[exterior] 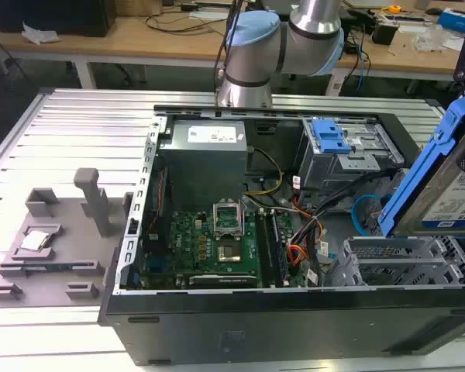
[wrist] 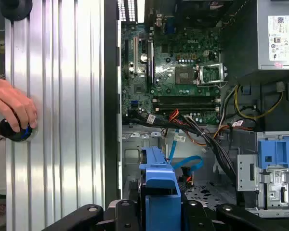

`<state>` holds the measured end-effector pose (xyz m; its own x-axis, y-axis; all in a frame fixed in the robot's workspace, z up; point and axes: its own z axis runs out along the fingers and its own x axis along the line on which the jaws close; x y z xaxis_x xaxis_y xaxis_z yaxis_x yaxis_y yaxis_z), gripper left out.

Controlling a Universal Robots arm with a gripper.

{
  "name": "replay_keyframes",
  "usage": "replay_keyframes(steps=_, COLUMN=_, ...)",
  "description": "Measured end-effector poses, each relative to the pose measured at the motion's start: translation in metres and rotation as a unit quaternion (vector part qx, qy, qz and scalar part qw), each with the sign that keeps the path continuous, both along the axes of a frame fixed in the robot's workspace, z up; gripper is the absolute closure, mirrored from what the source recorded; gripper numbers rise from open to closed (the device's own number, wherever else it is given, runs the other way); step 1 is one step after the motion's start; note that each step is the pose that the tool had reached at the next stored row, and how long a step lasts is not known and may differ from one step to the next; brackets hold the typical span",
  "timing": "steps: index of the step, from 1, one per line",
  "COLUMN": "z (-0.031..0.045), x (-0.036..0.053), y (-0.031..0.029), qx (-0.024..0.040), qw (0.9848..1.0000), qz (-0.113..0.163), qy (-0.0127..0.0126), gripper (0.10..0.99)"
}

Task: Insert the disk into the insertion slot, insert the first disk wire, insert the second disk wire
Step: 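Insert the disk into the insertion slot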

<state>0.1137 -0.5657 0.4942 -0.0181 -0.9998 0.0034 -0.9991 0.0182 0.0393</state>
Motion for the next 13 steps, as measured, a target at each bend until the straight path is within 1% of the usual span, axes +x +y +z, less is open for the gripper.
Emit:
replay_keyframes(steps=2, z=-0.0015, x=0.0, y=0.0, qx=0.0, qw=1.0, qz=0.0, qy=0.0, gripper=0.722)
replay_keyframes(steps=3, z=-0.0057, x=0.0, y=0.0, qx=0.0, qw=1.0, qz=0.0, qy=0.0001, gripper=0.722)
replay_keyframes(steps=5, z=-0.0094, x=0.0, y=0.0, qx=0.0, qw=1.0, qz=0.0, qy=0.0001, gripper=0.722)
replay_keyframes(steps=11, z=-0.014, x=-0.0029, y=0.0, qx=-0.0001, qw=1.0, qz=0.0, qy=0.0001, gripper=0.722)
replay_keyframes(steps=13, z=-0.0201, x=-0.0032, y=0.0001, qx=-0.0001, qw=1.0, qz=0.0, qy=0.0002, gripper=0.722)
